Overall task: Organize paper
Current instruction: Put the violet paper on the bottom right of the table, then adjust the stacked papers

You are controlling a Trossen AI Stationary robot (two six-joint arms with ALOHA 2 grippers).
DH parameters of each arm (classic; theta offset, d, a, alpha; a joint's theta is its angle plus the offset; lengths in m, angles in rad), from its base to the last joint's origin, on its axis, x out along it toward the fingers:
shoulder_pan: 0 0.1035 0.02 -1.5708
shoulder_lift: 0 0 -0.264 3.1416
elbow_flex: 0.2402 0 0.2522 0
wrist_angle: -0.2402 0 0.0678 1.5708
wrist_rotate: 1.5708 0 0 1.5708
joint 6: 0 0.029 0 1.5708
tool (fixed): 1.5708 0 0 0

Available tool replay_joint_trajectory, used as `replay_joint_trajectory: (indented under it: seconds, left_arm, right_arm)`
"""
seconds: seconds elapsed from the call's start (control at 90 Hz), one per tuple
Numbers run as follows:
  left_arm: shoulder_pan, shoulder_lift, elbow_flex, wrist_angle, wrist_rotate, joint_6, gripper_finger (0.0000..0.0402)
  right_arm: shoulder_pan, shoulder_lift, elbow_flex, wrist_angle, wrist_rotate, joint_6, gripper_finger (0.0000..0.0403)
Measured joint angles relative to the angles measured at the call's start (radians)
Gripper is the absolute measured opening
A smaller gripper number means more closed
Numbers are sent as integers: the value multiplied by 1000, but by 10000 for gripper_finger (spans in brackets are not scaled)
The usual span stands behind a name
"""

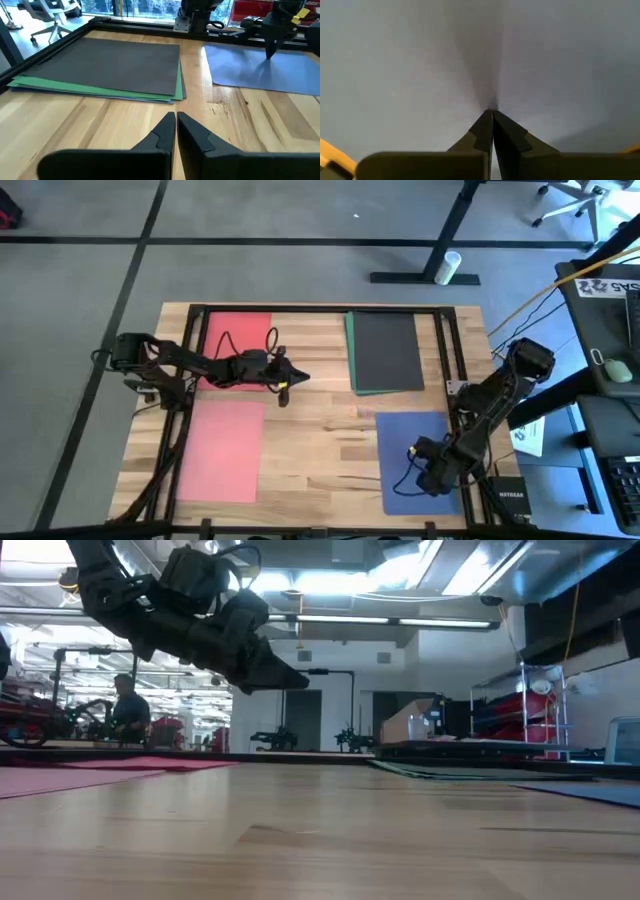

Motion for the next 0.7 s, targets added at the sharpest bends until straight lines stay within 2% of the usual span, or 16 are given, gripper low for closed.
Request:
replay_joint_trajectory:
  seconds: [0.333,0.489,0.611,0.7]
  left_arm:
    - [0,0,0,0,0,0,0]
    - [0,0,0,1,0,0,0]
    - [0,0,0,1,0,-3,0]
    - [0,0,0,1,0,-3,0]
  right_arm:
    - [-1,1,81,-116,57,-54,0]
    - [-61,0,130,-225,236,-138,0]
    - [-166,0,147,-322,405,-206,1]
    - [-268,0,150,-341,506,-327,6]
